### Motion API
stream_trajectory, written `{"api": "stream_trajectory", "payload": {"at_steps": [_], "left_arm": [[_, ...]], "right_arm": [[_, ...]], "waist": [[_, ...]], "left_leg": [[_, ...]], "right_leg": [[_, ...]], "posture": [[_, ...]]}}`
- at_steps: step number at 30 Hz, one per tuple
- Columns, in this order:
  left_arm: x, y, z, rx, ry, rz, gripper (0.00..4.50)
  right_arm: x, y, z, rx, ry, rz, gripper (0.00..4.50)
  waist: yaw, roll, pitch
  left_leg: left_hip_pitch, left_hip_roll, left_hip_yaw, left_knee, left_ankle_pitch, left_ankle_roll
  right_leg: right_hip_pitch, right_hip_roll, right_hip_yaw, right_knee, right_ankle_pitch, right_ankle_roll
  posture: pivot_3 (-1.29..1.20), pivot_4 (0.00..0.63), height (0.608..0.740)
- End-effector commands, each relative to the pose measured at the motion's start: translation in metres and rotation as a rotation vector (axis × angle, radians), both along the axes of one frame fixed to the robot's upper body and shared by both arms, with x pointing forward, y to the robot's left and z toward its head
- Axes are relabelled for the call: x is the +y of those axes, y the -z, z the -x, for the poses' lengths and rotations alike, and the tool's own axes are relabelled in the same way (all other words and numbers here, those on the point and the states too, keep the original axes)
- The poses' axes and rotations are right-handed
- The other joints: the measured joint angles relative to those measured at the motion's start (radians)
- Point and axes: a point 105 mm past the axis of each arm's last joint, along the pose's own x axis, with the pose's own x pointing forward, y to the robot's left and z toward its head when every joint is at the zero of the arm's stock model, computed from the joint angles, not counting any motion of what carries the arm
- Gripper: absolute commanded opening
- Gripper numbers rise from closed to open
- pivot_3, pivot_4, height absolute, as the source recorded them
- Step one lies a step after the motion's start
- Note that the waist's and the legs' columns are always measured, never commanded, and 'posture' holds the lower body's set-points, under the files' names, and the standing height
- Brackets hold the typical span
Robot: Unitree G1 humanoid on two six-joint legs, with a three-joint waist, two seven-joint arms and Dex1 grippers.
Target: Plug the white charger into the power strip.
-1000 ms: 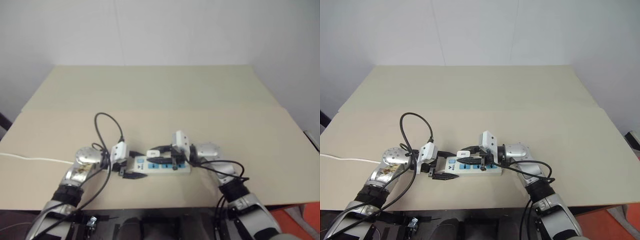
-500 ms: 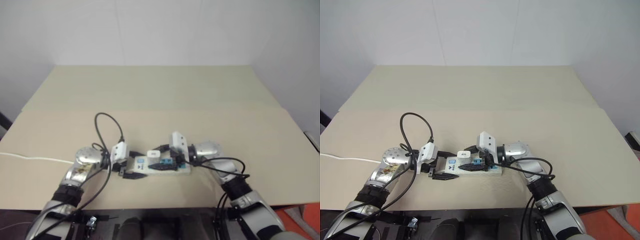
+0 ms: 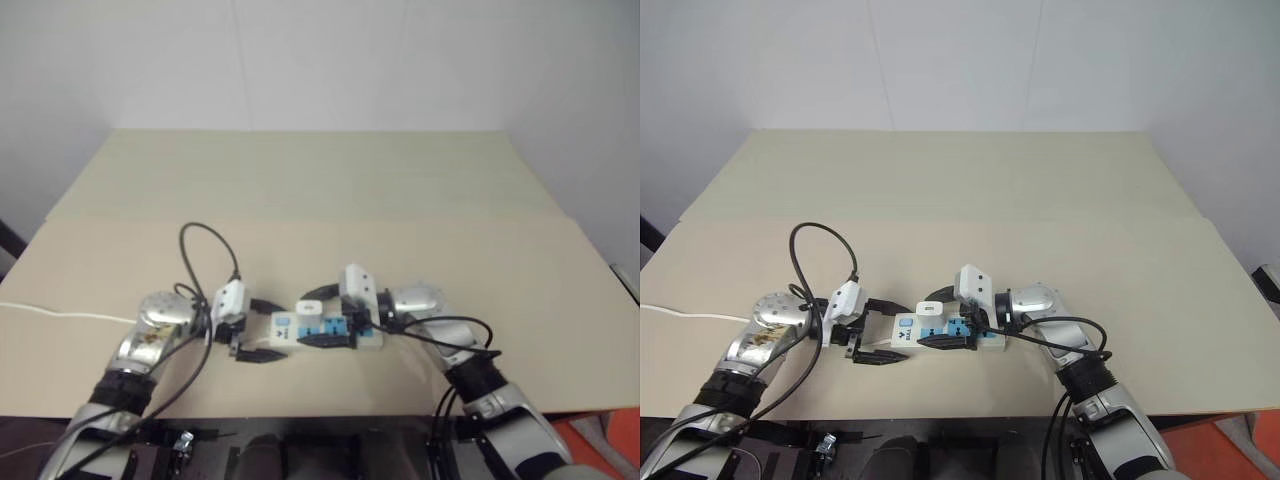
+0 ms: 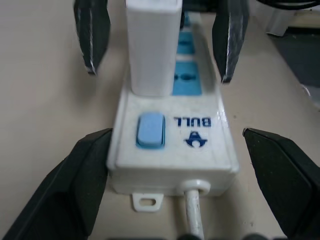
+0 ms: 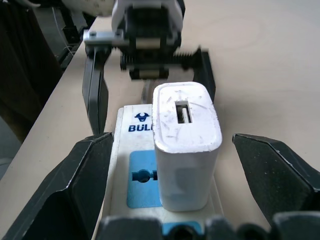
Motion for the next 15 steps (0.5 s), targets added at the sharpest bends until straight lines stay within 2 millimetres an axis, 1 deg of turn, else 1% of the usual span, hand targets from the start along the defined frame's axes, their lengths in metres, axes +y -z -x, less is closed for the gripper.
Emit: {"api": "stream_trajectory", "payload": {"at_steps": [1, 7, 11, 13, 15], "left_arm": [[0.002, -0.022, 0.002, -0.058, 0.020, 0.029, 4.48], [0.007, -0.033, 0.011, -0.084, 0.029, 0.033, 4.48], [0.014, -0.039, 0.017, -0.099, 0.007, 0.038, 4.48], [0.020, -0.044, 0.018, -0.110, -0.020, 0.038, 4.48], [0.026, -0.048, 0.019, -0.115, -0.042, 0.038, 4.48]], "right_arm": [[-0.019, 0.004, -0.001, 0.026, 0.039, 0.033, 4.50], [-0.040, -0.031, 0.004, -0.090, 0.043, 0.030, 4.50], [-0.066, -0.048, 0.009, -0.138, 0.081, 0.051, 4.50], [-0.082, -0.056, 0.008, -0.158, 0.126, 0.067, 4.50], [-0.094, -0.062, 0.007, -0.169, 0.161, 0.081, 4.50]], "waist": [[0.002, 0.000, 0.000], [-0.001, 0.001, 0.002], [-0.002, 0.000, 0.003], [-0.002, 0.000, 0.003], [-0.002, 0.000, 0.003]], "left_leg": [[-0.001, 0.000, 0.000, 0.000, 0.000, 0.000], [-0.006, 0.000, 0.000, 0.000, 0.000, 0.000], [-0.012, 0.000, 0.000, 0.000, 0.000, 0.000], [-0.016, 0.000, 0.000, 0.000, 0.000, 0.000], [-0.016, 0.000, 0.000, 0.000, 0.000, 0.000]], "right_leg": [[-0.001, 0.000, 0.000, 0.000, 0.000, 0.000], [-0.004, -0.001, -0.001, -0.001, 0.000, 0.000], [-0.011, 0.000, -0.001, -0.001, 0.000, 0.000], [-0.015, 0.000, 0.000, 0.000, 0.000, 0.000], [-0.016, 0.000, 0.000, 0.000, 0.000, 0.000]], "posture": [[0.00, 0.150, 0.740], [0.00, 0.150, 0.740], [0.00, 0.150, 0.740], [0.00, 0.150, 0.740], [0.00, 0.150, 0.740]]}}
